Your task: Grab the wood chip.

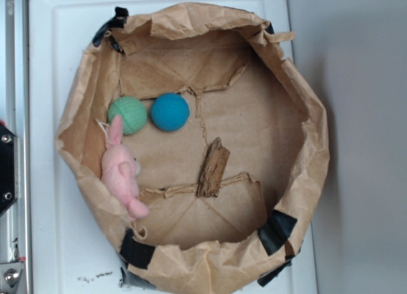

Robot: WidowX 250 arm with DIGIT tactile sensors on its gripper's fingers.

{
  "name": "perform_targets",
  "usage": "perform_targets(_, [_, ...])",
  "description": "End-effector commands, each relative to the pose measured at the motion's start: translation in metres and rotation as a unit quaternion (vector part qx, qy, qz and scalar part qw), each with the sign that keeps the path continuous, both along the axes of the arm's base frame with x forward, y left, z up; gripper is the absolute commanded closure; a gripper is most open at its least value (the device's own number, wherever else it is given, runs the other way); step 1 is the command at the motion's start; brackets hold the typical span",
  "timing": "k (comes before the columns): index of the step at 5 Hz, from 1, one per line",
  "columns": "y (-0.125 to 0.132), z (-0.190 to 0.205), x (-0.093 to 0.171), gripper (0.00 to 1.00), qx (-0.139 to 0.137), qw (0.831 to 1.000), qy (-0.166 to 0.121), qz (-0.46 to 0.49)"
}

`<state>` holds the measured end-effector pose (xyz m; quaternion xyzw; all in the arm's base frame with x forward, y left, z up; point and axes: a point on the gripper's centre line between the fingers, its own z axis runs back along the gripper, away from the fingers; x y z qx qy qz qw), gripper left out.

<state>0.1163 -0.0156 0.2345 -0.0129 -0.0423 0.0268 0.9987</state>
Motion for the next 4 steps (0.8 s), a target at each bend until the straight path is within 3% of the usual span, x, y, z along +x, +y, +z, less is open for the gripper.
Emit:
perform_targets(1, [0.037,-0.007,0.075,0.00,-0.044,0.991,0.017,0.122])
perform_targets(2, [0.070,-0.020,0.119,0.00,-0.049,0.983,0.002,0.178])
perform_targets(3, [0.094,-0.044,0.165,0.00,-0.064,0.971,-0.033,0.226])
perform_targets(4, [0.094,-0.044,0.165,0.00,-0.064,0.971,-0.033,0.226])
